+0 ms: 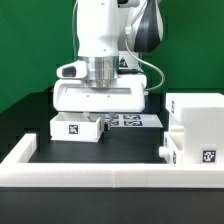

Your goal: Assemble drawer

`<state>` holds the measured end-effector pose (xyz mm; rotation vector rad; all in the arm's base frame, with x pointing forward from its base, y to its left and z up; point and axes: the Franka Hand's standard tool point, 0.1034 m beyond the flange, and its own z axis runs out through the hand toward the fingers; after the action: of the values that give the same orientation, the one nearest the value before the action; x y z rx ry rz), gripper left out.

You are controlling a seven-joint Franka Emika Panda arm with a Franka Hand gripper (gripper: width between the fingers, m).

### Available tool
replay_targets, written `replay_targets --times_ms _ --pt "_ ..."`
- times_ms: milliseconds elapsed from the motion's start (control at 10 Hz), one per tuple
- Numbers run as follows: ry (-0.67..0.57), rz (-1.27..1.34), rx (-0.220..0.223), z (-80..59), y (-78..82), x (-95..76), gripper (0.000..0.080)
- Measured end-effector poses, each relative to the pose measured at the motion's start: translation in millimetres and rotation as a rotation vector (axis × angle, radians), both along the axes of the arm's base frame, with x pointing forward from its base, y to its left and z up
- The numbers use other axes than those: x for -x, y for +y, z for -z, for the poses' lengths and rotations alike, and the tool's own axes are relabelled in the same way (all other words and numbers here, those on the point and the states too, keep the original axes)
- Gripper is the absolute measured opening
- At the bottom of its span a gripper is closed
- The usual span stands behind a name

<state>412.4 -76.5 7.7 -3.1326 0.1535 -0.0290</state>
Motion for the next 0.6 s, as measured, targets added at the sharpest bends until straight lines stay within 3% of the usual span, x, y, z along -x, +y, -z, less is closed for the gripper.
replay_targets --times_ms 100,200,300,400,600 --pt "-0.003 -0.004 0.0 -1.2 1.1 -2.8 0.0121" --pt "-0.006 -0.01 0.001 -2.4 3.6 -5.0 0.004" --pt "-0.009 -0.021 0.001 -4.7 8.0 -8.0 0.004" --pt "-0.007 -0.007 -0.003 -8.6 18.7 -12.2 0.004" --pt "-0.012 -0.015 -0.009 -25.8 59.9 -29.3 0.004"
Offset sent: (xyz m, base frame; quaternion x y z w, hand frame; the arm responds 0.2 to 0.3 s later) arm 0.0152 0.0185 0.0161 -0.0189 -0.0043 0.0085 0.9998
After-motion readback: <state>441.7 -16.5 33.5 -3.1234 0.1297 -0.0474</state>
